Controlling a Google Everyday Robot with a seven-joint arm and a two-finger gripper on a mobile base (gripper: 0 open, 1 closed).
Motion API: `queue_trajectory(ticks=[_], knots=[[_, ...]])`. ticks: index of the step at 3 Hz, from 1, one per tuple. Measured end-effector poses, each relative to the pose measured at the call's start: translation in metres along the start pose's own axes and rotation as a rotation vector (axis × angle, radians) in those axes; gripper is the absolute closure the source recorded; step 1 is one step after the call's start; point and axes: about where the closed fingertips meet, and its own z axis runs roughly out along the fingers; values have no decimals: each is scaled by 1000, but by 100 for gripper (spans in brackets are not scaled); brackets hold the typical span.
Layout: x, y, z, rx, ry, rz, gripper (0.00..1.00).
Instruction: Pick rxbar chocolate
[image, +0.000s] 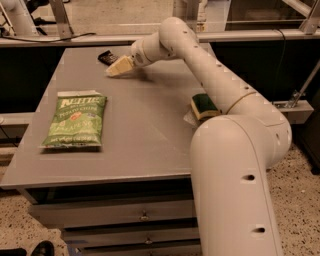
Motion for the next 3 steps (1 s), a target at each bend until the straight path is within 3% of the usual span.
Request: queue_trajectory(ticks=[3], knots=[[0,1,3,5,5,10,88]])
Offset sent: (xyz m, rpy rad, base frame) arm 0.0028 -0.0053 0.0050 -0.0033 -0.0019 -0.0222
